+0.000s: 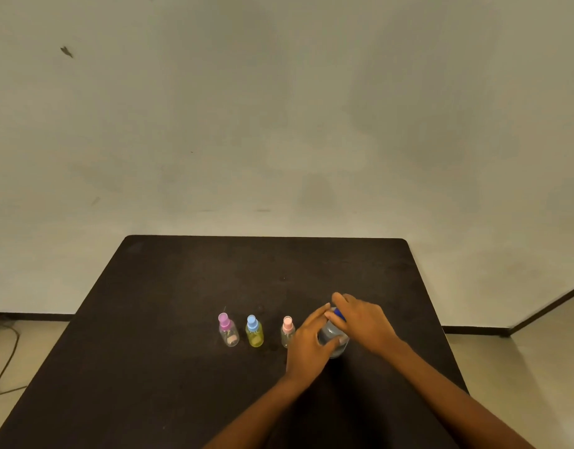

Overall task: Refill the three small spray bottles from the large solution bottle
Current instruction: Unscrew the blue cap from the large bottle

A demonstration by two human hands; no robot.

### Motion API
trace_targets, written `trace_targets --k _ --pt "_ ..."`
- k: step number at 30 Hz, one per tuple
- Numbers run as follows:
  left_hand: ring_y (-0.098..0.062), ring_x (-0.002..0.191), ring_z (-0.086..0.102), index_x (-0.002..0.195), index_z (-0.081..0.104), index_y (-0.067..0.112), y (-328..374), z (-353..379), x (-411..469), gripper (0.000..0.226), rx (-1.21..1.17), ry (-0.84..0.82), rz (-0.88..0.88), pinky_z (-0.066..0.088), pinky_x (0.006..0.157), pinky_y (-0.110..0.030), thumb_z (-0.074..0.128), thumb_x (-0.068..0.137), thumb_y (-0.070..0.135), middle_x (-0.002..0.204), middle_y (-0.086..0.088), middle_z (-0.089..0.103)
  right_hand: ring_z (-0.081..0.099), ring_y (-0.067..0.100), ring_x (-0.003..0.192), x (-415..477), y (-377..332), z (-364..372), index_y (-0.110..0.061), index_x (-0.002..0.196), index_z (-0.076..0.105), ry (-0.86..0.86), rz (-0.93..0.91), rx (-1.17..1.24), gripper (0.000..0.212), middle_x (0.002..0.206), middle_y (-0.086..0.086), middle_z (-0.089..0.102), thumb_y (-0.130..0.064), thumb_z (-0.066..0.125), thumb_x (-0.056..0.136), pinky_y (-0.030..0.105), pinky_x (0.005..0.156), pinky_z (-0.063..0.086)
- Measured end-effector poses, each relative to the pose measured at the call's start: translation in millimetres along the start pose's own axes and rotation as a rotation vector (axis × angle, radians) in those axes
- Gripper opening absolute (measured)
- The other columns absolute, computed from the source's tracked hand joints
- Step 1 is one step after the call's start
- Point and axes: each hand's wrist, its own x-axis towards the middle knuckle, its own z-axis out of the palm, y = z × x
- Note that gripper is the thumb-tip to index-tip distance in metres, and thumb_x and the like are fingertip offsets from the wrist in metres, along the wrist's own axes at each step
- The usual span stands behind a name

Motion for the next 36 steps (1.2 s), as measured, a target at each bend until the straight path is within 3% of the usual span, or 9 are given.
trace_targets --k 3,6,8,10,14,19,23,27,36 --pt "0.004 0.123 0.047 0.135 0.046 0.026 -2.5 0.3 0.8 0.065 0.0 -0.01 -0.002 0.038 0.108 -0.025 0.071 0.077 0.038 0.134 0.011 0.054 0.057 0.009 0.081 0.9 0.7 -5.3 -0.022 0.106 0.042 -0.06 0.036 -0.031 0.033 0.1 -0.001 0.058 -0.051 0.034 0.093 0.022 0.069 0.047" --pt "0.01 0.121 0.041 0.135 0.048 0.023 -4.4 0.4 1.2 0.061 0.043 -0.002 0.001 0.03 0.106 -0.011 0.071 0.079 0.033 0.136 0.011 0.052 0.055 0.011 0.07 3.4 -1.2 -10.5 -0.021 0.1 0.046 -0.052 0.188 -0.157 0.051 0.083 -0.001 0.059 -0.066 0.027 0.087 0.023 0.065 0.046" --pt "0.008 0.123 0.04 0.135 0.048 0.022 -4.9 1.0 1.2 0.059 0.059 0.016 0.006 0.027 0.104 -0.007 0.071 0.08 0.028 0.136 0.011 0.052 0.051 0.012 0.064 1.7 -7.2 -10.1 -0.019 0.086 0.053 -0.037 0.256 -0.253 0.053 0.072 -0.001 0.054 -0.063 0.024 0.089 0.023 0.061 0.041" --pt "0.006 0.122 0.043 0.134 0.048 0.023 -4.4 1.3 1.3 0.059 0.037 0.017 -0.005 0.032 0.106 -0.012 0.072 0.08 0.025 0.135 0.01 0.053 0.051 0.013 0.064 -1.0 -14.1 -4.3 -0.018 0.081 0.055 -0.023 0.253 -0.29 0.047 0.07 -0.002 0.051 -0.053 0.026 0.094 0.024 0.06 0.04" --pt "0.002 0.123 0.047 0.132 0.049 0.026 -3.9 2.5 1.1 0.06 -0.022 0.006 -0.017 0.038 0.108 -0.025 0.073 0.078 0.027 0.134 0.011 0.054 0.057 0.016 0.072 0.6 -6.0 -0.5 -0.016 0.093 0.053 -0.083 0.198 -0.218 0.037 0.082 0.001 0.059 -0.042 0.028 0.097 0.025 0.063 0.04" --pt "-0.003 0.124 0.05 0.132 0.047 0.029 -5.6 3.6 2.6 0.071 -0.064 -0.005 -0.031 0.041 0.107 -0.029 0.071 0.068 0.049 0.135 0.008 0.054 0.052 0.014 0.072 7.8 9.9 -12.0 -0.018 0.091 0.045 -0.214 -0.011 -0.102 0.038 0.084 -0.001 0.054 -0.051 0.027 0.095 0.028 0.068 0.044" --pt "-0.004 0.127 0.047 0.133 0.048 0.026 -6.3 2.9 3.8 0.075 -0.052 -0.015 -0.025 0.04 0.108 -0.032 0.067 0.067 0.055 0.138 0.008 0.051 0.049 0.013 0.081 9.2 9.6 -19.8 -0.016 0.1 0.045 -0.289 -0.094 -0.052 0.034 0.093 -0.001 0.049 -0.047 0.031 0.095 0.032 0.077 0.047" --pt "-0.006 0.127 0.048 0.135 0.047 0.024 -6.5 1.3 4.0 0.064 -0.047 -0.014 -0.022 0.041 0.107 -0.032 0.074 0.076 0.03 0.138 0.006 0.051 0.038 0.012 0.085 10.9 2.9 -26.5 -0.013 0.11 0.044 -0.328 -0.166 -0.174 0.028 0.108 0.006 0.048 -0.035 0.034 0.097 0.028 0.074 0.041" --pt "-0.004 0.125 0.048 0.133 0.049 0.025 -3.8 0.3 3.6 0.061 -0.04 -0.005 -0.027 0.042 0.105 -0.028 0.073 0.077 0.028 0.137 0.009 0.051 0.045 0.025 0.106 9.6 -11.4 -30.1 -0.01 0.127 0.034 -0.38 -0.228 -0.334 0.044 0.125 0.011 0.037 -0.018 0.053 0.088 0.033 0.082 0.046"
